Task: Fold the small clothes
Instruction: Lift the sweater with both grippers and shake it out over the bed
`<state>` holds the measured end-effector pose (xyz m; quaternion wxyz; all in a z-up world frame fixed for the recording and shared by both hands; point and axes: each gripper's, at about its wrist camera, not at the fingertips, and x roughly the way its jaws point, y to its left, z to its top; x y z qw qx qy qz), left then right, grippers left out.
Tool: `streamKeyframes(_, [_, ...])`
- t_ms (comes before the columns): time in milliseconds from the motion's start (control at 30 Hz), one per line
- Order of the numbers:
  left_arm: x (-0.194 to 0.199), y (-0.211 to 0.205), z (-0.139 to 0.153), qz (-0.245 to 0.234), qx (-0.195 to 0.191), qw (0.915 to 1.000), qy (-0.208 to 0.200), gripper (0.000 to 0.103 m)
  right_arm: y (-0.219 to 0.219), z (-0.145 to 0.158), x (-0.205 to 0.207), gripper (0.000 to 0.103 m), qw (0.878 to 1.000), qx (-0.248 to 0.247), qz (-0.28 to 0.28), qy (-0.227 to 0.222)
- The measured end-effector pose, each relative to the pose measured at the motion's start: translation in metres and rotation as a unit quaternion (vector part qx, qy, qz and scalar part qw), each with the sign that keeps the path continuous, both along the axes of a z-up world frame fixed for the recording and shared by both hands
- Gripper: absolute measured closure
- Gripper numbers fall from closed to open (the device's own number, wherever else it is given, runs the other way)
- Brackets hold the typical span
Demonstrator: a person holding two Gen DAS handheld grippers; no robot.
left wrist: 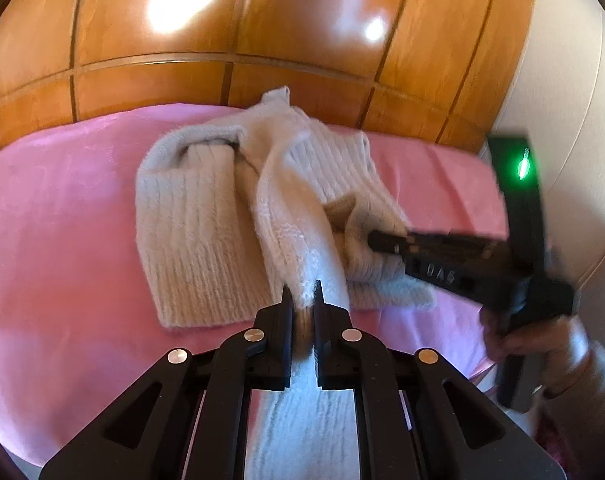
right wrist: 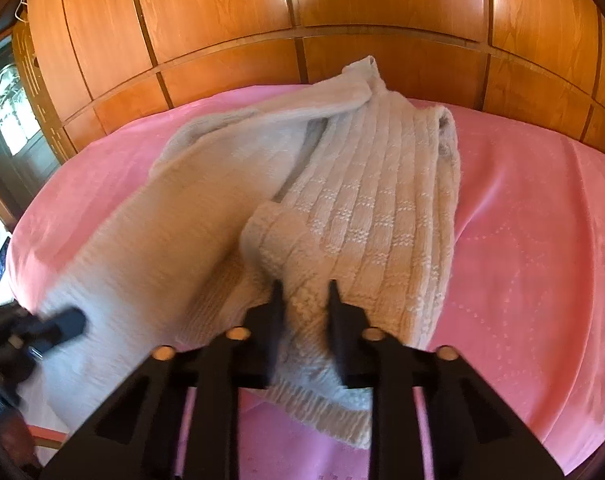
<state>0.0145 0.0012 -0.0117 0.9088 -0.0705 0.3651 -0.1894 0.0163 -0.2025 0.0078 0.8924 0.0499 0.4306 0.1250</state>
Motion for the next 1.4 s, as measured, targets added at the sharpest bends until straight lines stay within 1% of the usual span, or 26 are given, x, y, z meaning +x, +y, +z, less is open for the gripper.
streamKeyframes(33, [0.002, 0.01, 0.008, 0.006, -0.02, 0.9998, -0.001, 0.096, -0.001, 0.001, -0.001, 0.089, 1.0, 0.004, 0.0, 0.0])
streamKeyframes(100, [0.004, 0.027, 0.022, 0.018, -0.042, 0.9989, -0.011, 0.097, -0.004, 0.005, -0.002, 0.09, 1.0, 0.001, -0.001, -0.006])
streamKeyframes(200, [0.013, 0.059, 0.046, 0.049, -0.053, 0.9968, -0.034, 0.097, -0.017, 0.018, -0.005, 0.092, 1.0, 0.009, -0.016, -0.018])
streamKeyframes(300, [0.031, 0.093, 0.067, 0.089, -0.047, 0.9934, -0.055, 0.097, -0.041, 0.041, -0.001, 0.092, 0.998, 0.009, -0.039, -0.043])
streamKeyframes(333, [0.04, 0.105, 0.074, 0.105, -0.041, 0.9917, -0.061, 0.097, -0.051, 0.05, 0.003, 0.092, 0.997, 0.005, -0.049, -0.052])
streamKeyframes(433, [0.073, 0.14, 0.093, 0.155, -0.001, 0.9849, -0.077, 0.098, -0.081, 0.069, 0.018, 0.092, 0.993, -0.02, -0.087, -0.072])
streamKeyframes(533, [0.121, 0.176, 0.105, 0.211, 0.05, 0.9734, -0.073, 0.098, -0.122, 0.083, 0.044, 0.092, 0.985, -0.056, -0.139, -0.081])
streamKeyframes(600, [0.147, 0.193, 0.108, 0.235, 0.075, 0.967, -0.066, 0.098, -0.154, 0.087, 0.069, 0.092, 0.978, -0.077, -0.18, -0.076])
streamKeyframes(633, [0.168, 0.203, 0.108, 0.259, 0.099, 0.9591, -0.059, 0.098, -0.173, 0.087, 0.085, 0.092, 0.973, -0.085, -0.205, -0.068])
streamKeyframes(667, [0.176, 0.219, 0.106, 0.272, 0.11, 0.9545, -0.055, 0.098, -0.186, 0.085, 0.096, 0.092, 0.969, -0.091, -0.222, -0.061])
streamKeyframes(767, [0.217, 0.245, 0.098, 0.326, 0.162, 0.9306, -0.036, 0.098, -0.226, 0.075, 0.132, 0.092, 0.952, -0.115, -0.282, -0.036])
streamKeyframes(800, [0.229, 0.254, 0.092, 0.347, 0.176, 0.9207, -0.023, 0.098, -0.239, 0.071, 0.143, 0.092, 0.945, -0.115, -0.305, -0.024])
streamKeyframes(867, [0.248, 0.272, 0.079, 0.377, 0.195, 0.9054, 0.006, 0.098, -0.268, 0.06, 0.156, 0.092, 0.929, -0.125, -0.349, -0.002])
streamKeyframes(933, [0.262, 0.286, 0.06, 0.4, 0.212, 0.891, 0.038, 0.098, -0.285, 0.048, 0.167, 0.092, 0.918, -0.13, -0.375, 0.02])
streamKeyframes(967, [0.268, 0.294, 0.056, 0.401, 0.203, 0.8918, 0.052, 0.097, -0.291, 0.042, 0.172, 0.091, 0.915, -0.127, -0.383, 0.03])
streamKeyframes(1000, [0.269, 0.301, 0.047, 0.402, 0.19, 0.8932, 0.068, 0.094, -0.294, 0.037, 0.174, 0.084, 0.914, -0.122, -0.385, 0.036])
streamKeyframes(1033, [0.263, 0.306, 0.037, 0.407, 0.175, 0.893, 0.081, 0.083, -0.294, 0.034, 0.173, 0.073, 0.913, -0.121, -0.388, 0.038])
streamKeyframes(1067, [0.257, 0.309, 0.033, 0.409, 0.164, 0.8941, 0.079, 0.067, -0.294, 0.032, 0.171, 0.069, 0.913, -0.12, -0.388, 0.038])
streamKeyframes(1100, [0.248, 0.309, 0.028, 0.407, 0.152, 0.8979, 0.072, 0.059, -0.289, 0.029, 0.166, 0.064, 0.917, -0.117, -0.381, 0.036])
streamKeyframes(1133, [0.238, 0.307, 0.024, 0.4, 0.143, 0.9027, 0.066, 0.052, -0.28, 0.027, 0.157, 0.059, 0.925, -0.105, -0.364, 0.032])
streamKeyframes(1200, [0.216, 0.296, 0.014, 0.367, 0.112, 0.9212, 0.062, 0.052, -0.265, 0.022, 0.15, 0.054, 0.94, -0.075, -0.331, 0.032])
streamKeyframes(1233, [0.205, 0.289, 0.008, 0.343, 0.086, 0.9334, 0.062, 0.052, -0.259, 0.016, 0.14, 0.053, 0.949, -0.05, -0.308, 0.035])
streamKeyframes(1267, [0.189, 0.28, 0.0, 0.306, 0.049, 0.9485, 0.066, 0.052, -0.243, 0.009, 0.128, 0.053, 0.962, -0.011, -0.27, 0.046])
streamKeyframes(1300, [0.177, 0.266, -0.007, 0.279, 0.026, 0.9571, 0.075, 0.052, -0.228, 0.003, 0.119, 0.053, 0.968, 0.018, -0.242, 0.056])
streamKeyframes(1333, [0.161, 0.251, -0.017, 0.239, -0.012, 0.9667, 0.09, 0.052, -0.213, -0.004, 0.108, 0.053, 0.973, 0.049, -0.214, 0.067])
streamKeyframes(1400, [0.139, 0.226, -0.031, 0.185, -0.066, 0.9747, 0.107, 0.052, -0.177, -0.02, 0.086, 0.053, 0.977, 0.118, -0.152, 0.096])
